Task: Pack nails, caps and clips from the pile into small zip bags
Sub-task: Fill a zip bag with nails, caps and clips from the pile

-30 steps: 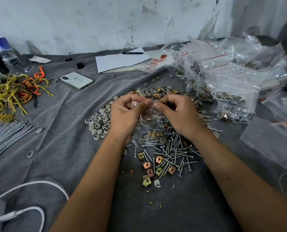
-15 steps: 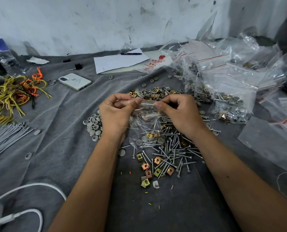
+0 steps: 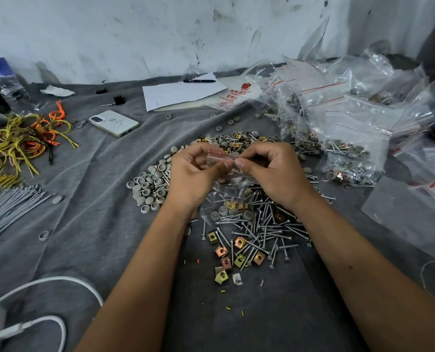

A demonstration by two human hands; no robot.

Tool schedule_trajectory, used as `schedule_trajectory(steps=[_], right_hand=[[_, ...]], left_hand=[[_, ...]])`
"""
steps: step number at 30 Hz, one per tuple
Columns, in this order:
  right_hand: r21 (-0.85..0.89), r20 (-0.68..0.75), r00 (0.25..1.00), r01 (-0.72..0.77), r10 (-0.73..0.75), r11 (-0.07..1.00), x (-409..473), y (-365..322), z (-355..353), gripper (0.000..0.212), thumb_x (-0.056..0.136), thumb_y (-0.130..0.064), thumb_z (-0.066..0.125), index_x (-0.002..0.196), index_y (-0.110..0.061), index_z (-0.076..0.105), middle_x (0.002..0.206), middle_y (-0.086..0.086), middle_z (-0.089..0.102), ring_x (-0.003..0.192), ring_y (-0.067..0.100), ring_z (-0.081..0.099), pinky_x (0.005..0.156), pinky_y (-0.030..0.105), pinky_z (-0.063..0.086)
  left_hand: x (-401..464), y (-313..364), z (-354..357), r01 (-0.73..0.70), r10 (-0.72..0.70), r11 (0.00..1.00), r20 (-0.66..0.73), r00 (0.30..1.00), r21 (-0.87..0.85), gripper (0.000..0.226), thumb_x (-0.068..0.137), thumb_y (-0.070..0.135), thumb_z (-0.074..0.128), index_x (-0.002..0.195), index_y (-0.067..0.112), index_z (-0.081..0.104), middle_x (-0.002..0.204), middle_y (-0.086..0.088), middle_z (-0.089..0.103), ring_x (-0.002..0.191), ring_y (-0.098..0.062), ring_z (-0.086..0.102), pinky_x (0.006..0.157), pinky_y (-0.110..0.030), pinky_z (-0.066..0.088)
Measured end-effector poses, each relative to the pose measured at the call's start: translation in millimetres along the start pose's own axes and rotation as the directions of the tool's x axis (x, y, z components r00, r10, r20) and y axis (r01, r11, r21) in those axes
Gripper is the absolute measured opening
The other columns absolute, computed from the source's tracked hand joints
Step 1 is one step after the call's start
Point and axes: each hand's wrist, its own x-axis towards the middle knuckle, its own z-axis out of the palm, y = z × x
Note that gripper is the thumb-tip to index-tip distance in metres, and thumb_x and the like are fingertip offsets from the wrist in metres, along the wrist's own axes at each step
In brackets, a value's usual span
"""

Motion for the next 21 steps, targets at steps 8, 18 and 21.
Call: schedule_trajectory(steps=[8, 18, 21], right_hand=[[-0.049, -0.013, 1.000, -0.022, 0.022, 0.999, -1, 3, 5, 0.007, 0.091, -0.016, 0.077, 0.095, -0.021, 0.080, 0.082, -0.008, 0.075, 0.077, 0.007, 0.070, 0.067, 0.021, 0.053], [-0.057, -0.076, 0.989, -0.133, 0.128, 0.990, 1, 5, -1, 0.017, 0.094, -0.020, 0.073, 0.085, -0.034, 0.076, 0.081, -0.010, 0.075, 0.080, 0.011, 0.070, 0.078, 0.038, 0.060], [-0.068, -0.080, 0.990, -0.123, 0.117, 0.990, 1, 4, -2, 0.010, 0.093, -0.019, 0.075, 0.085, -0.023, 0.080, 0.077, -0.006, 0.075, 0.076, 0.014, 0.070, 0.074, 0.040, 0.060]], left_hand=[[3, -2, -4, -0.022, 0.022, 1.000, -0.058, 0.998, 0.001, 0.021, 0.083, -0.012, 0.076, 0.092, 0.006, 0.071, 0.087, -0.015, 0.077, 0.078, -0.026, 0.073, 0.067, -0.034, 0.060], [3, 5, -11, 0.048, -0.084, 0.986, -0.231, 0.969, -0.157, 0.014, 0.090, -0.013, 0.067, 0.093, -0.001, 0.072, 0.086, -0.016, 0.076, 0.075, -0.023, 0.074, 0.068, -0.034, 0.064], [3, 6, -11, 0.041, -0.091, 0.978, -0.243, 0.966, -0.202, 0.015, 0.088, -0.016, 0.067, 0.090, -0.002, 0.071, 0.081, -0.013, 0.076, 0.073, -0.021, 0.075, 0.066, -0.033, 0.064]])
